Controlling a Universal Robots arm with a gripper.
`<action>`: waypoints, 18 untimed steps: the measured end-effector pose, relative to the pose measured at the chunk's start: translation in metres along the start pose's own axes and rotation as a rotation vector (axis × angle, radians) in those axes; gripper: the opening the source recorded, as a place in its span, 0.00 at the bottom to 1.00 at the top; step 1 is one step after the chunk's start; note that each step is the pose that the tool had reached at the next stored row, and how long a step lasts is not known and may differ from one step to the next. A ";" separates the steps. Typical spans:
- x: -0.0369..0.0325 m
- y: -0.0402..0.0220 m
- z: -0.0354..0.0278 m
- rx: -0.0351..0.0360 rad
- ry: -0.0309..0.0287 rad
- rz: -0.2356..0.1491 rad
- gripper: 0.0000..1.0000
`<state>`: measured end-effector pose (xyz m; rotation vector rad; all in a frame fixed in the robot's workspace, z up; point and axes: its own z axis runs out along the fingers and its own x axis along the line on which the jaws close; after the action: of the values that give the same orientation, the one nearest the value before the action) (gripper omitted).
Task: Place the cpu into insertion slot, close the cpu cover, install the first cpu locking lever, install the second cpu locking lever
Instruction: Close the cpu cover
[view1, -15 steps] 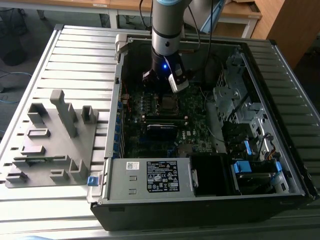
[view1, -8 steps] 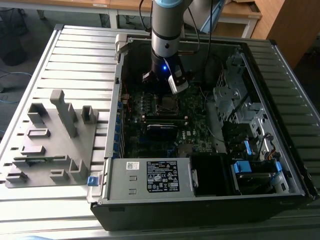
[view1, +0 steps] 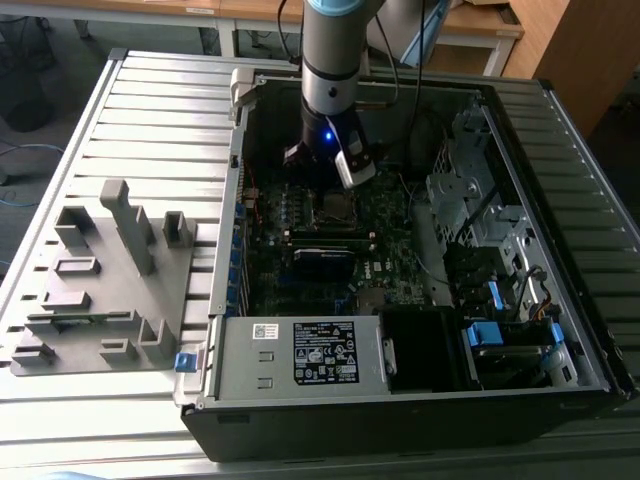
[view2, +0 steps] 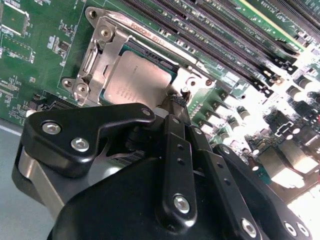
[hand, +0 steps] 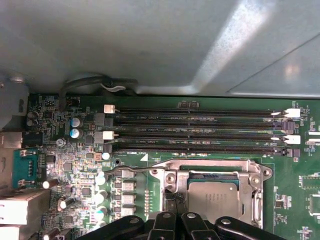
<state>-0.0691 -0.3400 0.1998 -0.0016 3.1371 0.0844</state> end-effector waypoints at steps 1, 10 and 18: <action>0.0002 -0.0001 0.0005 0.0003 0.0001 0.000 0.11; 0.0010 -0.0002 0.0021 0.0005 0.0001 0.000 0.11; 0.0010 -0.0001 0.0024 0.0000 -0.0003 0.000 0.11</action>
<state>-0.0701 -0.3400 0.1974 -0.0015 3.1368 0.0844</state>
